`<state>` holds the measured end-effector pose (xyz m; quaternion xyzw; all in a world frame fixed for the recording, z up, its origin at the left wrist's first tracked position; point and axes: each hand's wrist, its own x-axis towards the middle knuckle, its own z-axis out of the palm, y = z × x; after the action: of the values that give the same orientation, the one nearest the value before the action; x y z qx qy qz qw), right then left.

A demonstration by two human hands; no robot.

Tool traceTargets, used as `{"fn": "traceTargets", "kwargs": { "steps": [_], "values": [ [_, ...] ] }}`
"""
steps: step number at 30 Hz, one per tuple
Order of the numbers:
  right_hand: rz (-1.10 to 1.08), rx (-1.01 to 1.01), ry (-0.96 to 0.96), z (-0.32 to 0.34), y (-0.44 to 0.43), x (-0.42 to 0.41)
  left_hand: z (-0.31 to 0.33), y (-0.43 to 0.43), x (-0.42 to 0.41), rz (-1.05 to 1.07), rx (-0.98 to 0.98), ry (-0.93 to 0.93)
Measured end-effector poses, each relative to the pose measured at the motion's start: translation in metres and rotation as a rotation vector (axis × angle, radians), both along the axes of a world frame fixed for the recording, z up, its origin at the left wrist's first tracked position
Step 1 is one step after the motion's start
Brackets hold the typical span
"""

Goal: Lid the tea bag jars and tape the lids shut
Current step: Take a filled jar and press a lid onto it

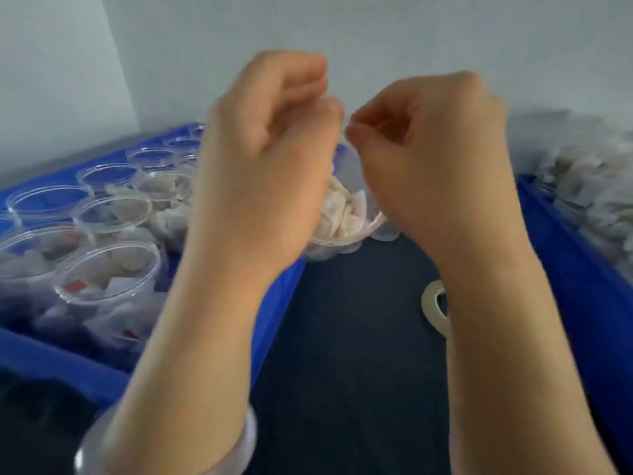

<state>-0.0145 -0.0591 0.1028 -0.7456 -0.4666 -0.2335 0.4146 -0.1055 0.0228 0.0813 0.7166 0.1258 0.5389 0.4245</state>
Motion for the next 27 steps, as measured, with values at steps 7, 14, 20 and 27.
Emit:
{"fn": "traceTargets", "kwargs": {
  "steps": [7, 14, 20, 27],
  "values": [
    [-0.181, -0.431, 0.382, -0.091, -0.017, 0.076, -0.107, -0.022, 0.094, -0.077, -0.35, 0.166],
    [0.08, -0.183, 1.087, -0.137, -0.002, 0.152, -0.133, 0.003, 0.123, -0.114, -0.3, 0.104],
    [0.072, -0.672, 0.432, -0.183, 0.057, 0.176, -0.155, 0.003, 0.125, -0.191, -0.239, -0.095],
    [0.163, -0.738, 0.321, -0.163, 0.04, 0.173, -0.156, 0.002, 0.124, -0.205, -0.225, -0.114]
  ]
}}
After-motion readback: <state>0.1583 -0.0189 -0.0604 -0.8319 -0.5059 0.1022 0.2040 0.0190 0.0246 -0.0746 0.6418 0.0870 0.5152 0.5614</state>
